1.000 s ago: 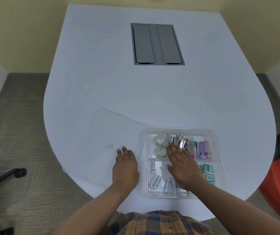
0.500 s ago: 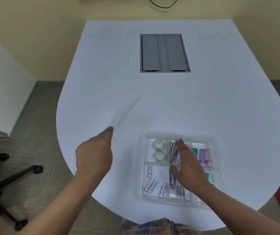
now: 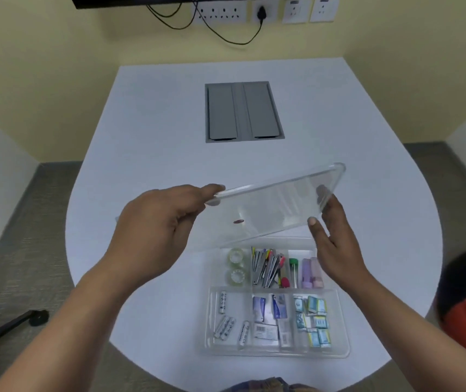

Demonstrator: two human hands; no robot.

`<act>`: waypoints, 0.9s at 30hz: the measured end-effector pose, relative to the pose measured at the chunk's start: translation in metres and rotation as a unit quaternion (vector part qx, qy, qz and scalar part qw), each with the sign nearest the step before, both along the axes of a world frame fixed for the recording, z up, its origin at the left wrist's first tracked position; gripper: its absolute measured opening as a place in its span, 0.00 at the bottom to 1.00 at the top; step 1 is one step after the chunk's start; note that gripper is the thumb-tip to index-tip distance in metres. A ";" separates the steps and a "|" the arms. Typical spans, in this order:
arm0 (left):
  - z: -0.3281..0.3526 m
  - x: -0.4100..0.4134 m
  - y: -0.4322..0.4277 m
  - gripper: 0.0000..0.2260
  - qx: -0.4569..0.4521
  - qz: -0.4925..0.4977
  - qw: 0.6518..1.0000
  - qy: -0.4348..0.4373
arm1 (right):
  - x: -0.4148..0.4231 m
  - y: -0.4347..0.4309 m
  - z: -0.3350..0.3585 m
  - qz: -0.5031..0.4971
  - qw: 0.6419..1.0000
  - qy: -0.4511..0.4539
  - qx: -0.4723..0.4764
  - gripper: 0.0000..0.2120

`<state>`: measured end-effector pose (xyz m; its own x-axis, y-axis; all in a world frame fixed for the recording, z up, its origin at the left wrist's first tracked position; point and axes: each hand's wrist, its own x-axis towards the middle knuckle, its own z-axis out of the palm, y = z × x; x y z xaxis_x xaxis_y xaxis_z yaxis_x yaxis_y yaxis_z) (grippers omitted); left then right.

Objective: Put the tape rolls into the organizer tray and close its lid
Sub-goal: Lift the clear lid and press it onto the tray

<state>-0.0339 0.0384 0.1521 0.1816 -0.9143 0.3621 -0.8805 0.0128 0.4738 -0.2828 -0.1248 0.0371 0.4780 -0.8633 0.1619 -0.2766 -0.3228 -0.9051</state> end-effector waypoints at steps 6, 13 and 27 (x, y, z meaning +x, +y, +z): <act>-0.007 -0.002 -0.029 0.16 -0.040 -0.044 0.996 0.064 | -0.027 -0.004 0.011 -0.086 0.991 -0.097 0.012 0.09; -0.059 -0.019 -0.047 0.29 -0.111 0.094 0.982 0.124 | -0.055 0.004 -0.001 -0.201 0.973 -0.099 0.058 0.08; -0.188 -0.052 0.021 0.11 0.205 0.292 0.842 0.404 | -0.093 0.027 -0.077 -0.233 0.932 0.100 0.261 0.13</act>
<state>-0.0861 0.0594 -0.0358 0.6790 -0.6019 -0.4204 -0.0676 -0.6215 0.7805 -0.3757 -0.0974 -0.0397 0.0082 -0.9212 -0.3891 -0.4561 0.3428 -0.8212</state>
